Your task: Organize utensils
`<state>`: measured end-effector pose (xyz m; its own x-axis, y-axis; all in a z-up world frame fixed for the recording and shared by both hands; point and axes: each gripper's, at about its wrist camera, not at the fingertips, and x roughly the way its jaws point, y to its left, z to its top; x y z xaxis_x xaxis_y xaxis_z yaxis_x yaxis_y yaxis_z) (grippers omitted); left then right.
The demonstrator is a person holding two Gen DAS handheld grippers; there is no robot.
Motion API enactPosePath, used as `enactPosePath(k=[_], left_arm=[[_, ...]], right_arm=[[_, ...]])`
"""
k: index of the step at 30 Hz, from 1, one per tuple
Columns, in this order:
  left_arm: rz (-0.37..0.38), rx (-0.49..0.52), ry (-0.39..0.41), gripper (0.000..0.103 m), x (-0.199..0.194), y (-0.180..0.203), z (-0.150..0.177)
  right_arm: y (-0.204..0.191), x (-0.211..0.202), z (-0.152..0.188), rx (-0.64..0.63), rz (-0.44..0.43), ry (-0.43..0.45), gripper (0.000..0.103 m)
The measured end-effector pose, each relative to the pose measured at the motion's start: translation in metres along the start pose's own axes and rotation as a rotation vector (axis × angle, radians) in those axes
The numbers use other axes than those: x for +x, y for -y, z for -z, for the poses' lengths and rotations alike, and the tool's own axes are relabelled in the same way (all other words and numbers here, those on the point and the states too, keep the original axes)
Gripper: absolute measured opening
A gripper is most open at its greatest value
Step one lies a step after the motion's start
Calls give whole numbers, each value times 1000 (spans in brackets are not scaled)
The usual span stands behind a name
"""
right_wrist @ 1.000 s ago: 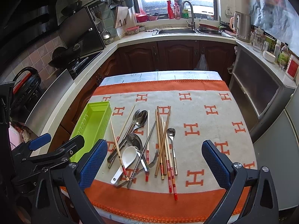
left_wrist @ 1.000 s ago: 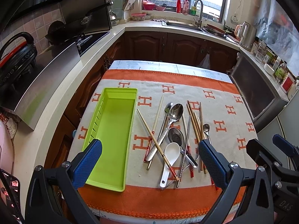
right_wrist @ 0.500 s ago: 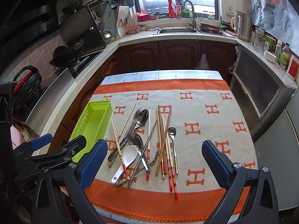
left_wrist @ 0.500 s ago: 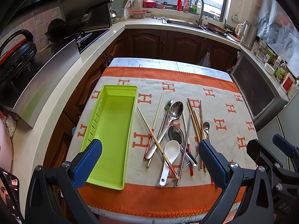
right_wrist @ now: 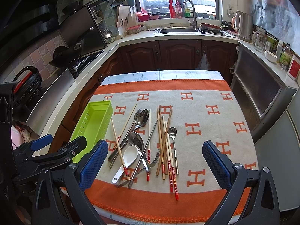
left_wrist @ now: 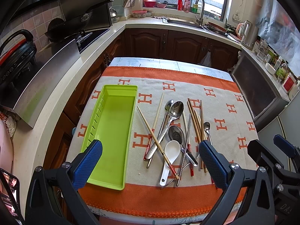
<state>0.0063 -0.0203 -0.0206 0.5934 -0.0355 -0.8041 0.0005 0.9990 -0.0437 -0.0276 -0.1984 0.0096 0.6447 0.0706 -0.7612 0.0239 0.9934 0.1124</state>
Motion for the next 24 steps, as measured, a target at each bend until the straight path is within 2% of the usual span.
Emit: enactPosePath(k=[17, 24], left_arm=[[0, 3, -12, 102, 0, 0, 6], [0, 6, -32, 102, 3, 3, 4]], right_arm=[[1, 0, 0, 2, -2, -3, 102], [-3, 4, 10, 10, -6, -16, 102]])
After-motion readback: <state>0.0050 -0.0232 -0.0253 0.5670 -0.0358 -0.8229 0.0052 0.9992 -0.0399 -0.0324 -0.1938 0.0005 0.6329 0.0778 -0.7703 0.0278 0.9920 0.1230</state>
